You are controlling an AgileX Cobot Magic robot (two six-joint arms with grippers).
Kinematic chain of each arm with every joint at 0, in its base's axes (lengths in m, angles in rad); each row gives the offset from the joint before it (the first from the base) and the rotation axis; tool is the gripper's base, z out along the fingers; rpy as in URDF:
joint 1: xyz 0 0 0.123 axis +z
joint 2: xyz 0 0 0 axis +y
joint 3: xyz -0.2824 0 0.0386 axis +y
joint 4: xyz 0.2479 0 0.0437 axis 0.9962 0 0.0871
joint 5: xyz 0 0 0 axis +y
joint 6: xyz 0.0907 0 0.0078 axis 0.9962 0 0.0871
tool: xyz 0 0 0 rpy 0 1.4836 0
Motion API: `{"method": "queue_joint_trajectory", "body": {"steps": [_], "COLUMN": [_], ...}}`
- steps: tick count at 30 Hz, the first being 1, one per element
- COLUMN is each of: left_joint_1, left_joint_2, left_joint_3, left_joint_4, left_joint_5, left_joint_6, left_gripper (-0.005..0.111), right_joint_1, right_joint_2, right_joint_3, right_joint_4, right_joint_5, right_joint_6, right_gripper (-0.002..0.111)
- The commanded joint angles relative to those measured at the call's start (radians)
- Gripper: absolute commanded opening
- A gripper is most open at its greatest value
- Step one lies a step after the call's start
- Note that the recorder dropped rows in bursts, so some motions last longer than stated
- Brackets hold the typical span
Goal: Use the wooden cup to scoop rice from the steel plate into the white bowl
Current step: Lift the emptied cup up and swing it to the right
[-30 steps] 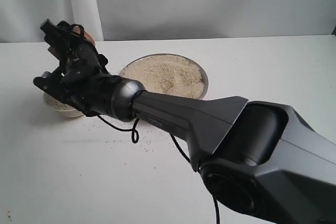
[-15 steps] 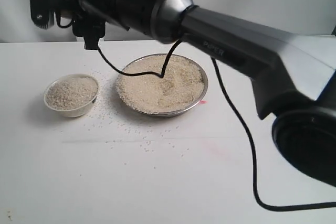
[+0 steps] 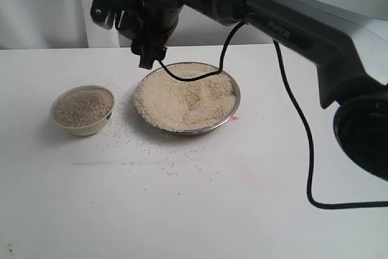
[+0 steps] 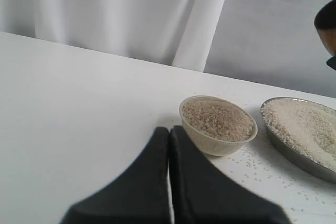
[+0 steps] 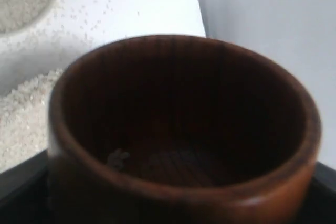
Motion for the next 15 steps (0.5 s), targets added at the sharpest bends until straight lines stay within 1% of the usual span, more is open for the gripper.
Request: {"method": "queue_joint_trajectory", "body": {"steps": [1, 7, 15], "left_joint_1": [-0.005, -0.005, -0.005], "left_joint_2": [0.0, 0.0, 0.0], "left_joint_3": [0.002, 0.002, 0.002], "left_joint_4": [-0.005, -0.005, -0.005], "left_joint_5": [-0.003, -0.003, -0.003], "left_joint_6": [-0.002, -0.002, -0.002], "left_gripper": [0.0, 0.0, 0.0], "right_joint_1": [-0.039, -0.079, -0.09], "right_joint_2": [-0.017, -0.068, -0.177], "right_joint_3": [0.001, 0.001, 0.001], "right_joint_4": [0.03, 0.192, 0.213], "right_joint_5": [0.079, 0.111, 0.23], "right_joint_6": [0.001, 0.006, 0.022], "right_gripper": [0.0, 0.0, 0.0]}}
